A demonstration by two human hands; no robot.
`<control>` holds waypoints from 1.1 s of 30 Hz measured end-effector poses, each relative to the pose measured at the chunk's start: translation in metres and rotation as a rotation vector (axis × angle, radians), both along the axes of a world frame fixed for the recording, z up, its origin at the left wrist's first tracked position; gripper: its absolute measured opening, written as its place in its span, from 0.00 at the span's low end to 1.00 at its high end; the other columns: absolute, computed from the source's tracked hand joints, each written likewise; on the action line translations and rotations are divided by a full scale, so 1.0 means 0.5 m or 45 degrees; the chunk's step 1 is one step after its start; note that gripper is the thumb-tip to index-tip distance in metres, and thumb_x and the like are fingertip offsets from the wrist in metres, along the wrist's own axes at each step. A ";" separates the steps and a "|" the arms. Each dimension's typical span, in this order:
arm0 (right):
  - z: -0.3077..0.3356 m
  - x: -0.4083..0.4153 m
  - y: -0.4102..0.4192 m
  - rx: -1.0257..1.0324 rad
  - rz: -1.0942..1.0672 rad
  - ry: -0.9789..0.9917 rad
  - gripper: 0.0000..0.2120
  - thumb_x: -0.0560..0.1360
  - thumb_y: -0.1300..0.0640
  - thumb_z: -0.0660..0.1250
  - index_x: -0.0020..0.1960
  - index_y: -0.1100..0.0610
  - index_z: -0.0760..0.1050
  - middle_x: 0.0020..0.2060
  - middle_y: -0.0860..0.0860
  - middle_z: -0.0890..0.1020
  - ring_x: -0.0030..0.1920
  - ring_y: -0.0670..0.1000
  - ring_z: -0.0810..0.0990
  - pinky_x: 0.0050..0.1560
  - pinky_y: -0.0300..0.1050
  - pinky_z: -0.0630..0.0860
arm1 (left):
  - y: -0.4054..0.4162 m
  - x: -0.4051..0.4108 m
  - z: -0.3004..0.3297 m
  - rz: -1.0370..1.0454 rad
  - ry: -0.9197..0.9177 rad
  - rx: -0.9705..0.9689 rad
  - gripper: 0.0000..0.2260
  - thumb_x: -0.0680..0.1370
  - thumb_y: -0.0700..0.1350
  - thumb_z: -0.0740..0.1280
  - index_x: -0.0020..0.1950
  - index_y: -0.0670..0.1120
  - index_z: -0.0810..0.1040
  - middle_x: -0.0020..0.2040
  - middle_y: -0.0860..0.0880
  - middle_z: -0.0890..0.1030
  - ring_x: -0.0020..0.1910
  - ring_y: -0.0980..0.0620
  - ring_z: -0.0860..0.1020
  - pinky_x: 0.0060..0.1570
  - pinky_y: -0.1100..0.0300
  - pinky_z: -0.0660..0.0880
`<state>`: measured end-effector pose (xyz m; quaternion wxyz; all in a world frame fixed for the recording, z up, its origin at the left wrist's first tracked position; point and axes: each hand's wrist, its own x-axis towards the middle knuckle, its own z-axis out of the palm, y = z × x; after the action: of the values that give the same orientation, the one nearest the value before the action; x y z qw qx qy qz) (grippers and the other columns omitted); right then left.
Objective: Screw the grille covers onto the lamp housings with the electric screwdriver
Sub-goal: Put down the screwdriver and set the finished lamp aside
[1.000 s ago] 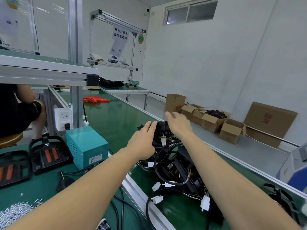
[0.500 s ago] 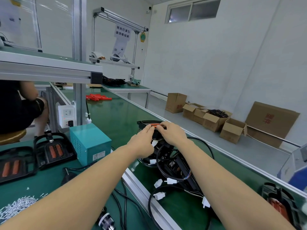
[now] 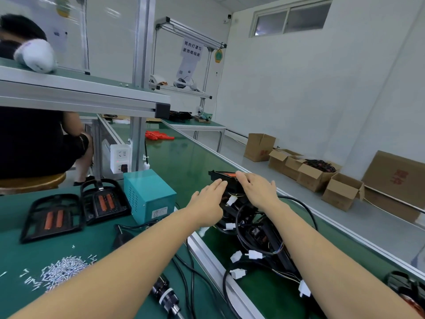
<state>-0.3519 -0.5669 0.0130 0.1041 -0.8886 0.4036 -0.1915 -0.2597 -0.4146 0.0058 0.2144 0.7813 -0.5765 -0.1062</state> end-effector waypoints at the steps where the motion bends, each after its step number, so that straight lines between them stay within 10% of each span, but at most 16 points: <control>1: 0.002 0.002 0.001 -0.002 -0.003 0.003 0.28 0.81 0.36 0.44 0.69 0.47 0.73 0.68 0.49 0.75 0.69 0.54 0.70 0.73 0.65 0.46 | 0.011 0.004 -0.003 0.004 0.008 -0.013 0.35 0.75 0.32 0.55 0.78 0.49 0.45 0.79 0.52 0.44 0.77 0.51 0.49 0.74 0.47 0.50; 21: 0.041 0.051 0.067 -0.144 -0.096 0.232 0.28 0.81 0.36 0.43 0.60 0.49 0.77 0.48 0.52 0.82 0.57 0.56 0.78 0.72 0.69 0.42 | 0.218 0.083 -0.049 0.141 0.060 -0.090 0.34 0.75 0.30 0.55 0.78 0.50 0.52 0.78 0.53 0.50 0.77 0.54 0.50 0.75 0.53 0.49; 33: 0.032 0.112 0.153 -0.337 0.014 0.372 0.27 0.81 0.37 0.45 0.73 0.49 0.67 0.70 0.52 0.70 0.72 0.56 0.65 0.71 0.71 0.39 | 0.344 0.137 -0.050 0.279 0.000 -0.134 0.32 0.77 0.34 0.59 0.78 0.51 0.51 0.78 0.54 0.51 0.76 0.56 0.51 0.71 0.66 0.46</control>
<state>-0.2960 -0.4903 0.0289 -0.0722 -0.9150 0.3810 -0.1111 -0.1910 -0.2428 -0.0194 0.2654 0.8272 -0.4926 -0.0517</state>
